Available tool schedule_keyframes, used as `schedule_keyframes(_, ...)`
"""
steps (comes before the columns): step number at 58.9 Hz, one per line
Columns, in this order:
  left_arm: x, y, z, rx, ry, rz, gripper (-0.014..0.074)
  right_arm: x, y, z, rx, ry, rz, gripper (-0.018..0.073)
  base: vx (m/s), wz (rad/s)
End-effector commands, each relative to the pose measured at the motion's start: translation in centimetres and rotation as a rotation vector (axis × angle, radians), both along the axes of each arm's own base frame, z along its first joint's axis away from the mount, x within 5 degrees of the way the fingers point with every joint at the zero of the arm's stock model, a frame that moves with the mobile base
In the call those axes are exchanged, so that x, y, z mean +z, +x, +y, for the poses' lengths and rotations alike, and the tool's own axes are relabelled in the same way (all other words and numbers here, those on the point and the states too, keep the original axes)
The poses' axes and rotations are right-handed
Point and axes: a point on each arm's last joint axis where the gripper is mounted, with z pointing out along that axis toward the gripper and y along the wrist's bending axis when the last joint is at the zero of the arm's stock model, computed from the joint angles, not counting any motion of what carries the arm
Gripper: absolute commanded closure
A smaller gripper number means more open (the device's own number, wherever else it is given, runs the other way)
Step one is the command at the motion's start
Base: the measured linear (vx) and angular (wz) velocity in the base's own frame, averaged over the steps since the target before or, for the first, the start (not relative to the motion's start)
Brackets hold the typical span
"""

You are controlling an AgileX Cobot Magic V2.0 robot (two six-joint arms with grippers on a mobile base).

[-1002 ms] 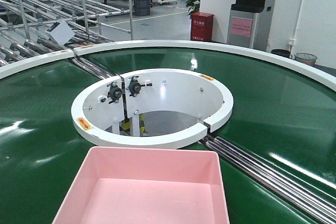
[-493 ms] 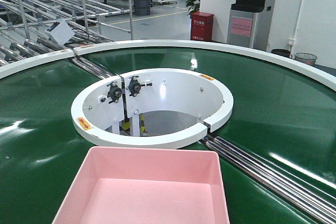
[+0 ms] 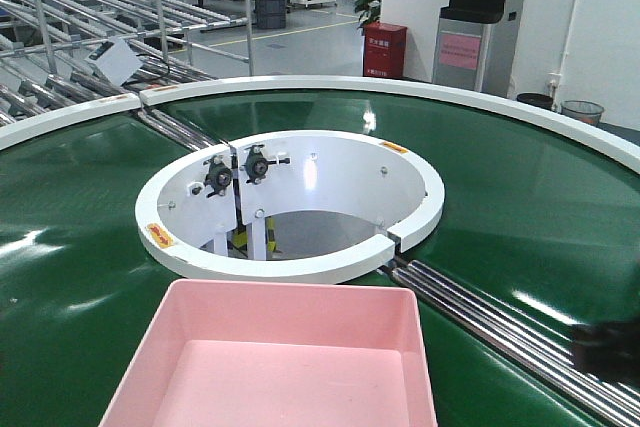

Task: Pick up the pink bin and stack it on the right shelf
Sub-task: 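Lower both grippers to the pink bin's opposite side walls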

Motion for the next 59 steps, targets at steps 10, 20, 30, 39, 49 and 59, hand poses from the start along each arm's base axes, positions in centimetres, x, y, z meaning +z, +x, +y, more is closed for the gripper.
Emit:
schedule_keyframes(10,3.3,7.3,-4.0,-0.101,-0.085,0.103,0.0118,0.7,7.0,6.3,0.148,0.004,0.114,0.0037,0.00,0.00)
schedule_keyframes(20,1.7,11.3,-6.4,-0.157,-0.054,0.256,0.0118,-1.4,10.7,8.5,0.087,0.137,0.239,0.0037,0.00,0.00)
schedule_keyframes(30,-0.8,14.3,-7.8,-0.174,-0.048,0.336,0.0118,-3.8,12.8,9.4,0.075,0.156,0.299,0.0048,0.00,0.00)
schedule_keyframes(39,-3.5,15.6,-8.3,-0.170,-0.045,0.415,0.0118,-6.1,13.8,9.7,0.067,0.139,0.370,0.0065,0.00,0.00)
schedule_keyframes(49,-5.9,16.2,-8.6,-0.165,-0.066,0.503,0.0118,-7.5,14.1,9.8,0.063,0.130,0.405,0.0080,0.00,0.00)
schedule_keyframes(59,-7.8,16.3,-9.0,-0.160,-0.112,0.605,0.0123,-7.7,14.1,9.8,0.061,0.131,0.422,0.0169,0.00,0.00)
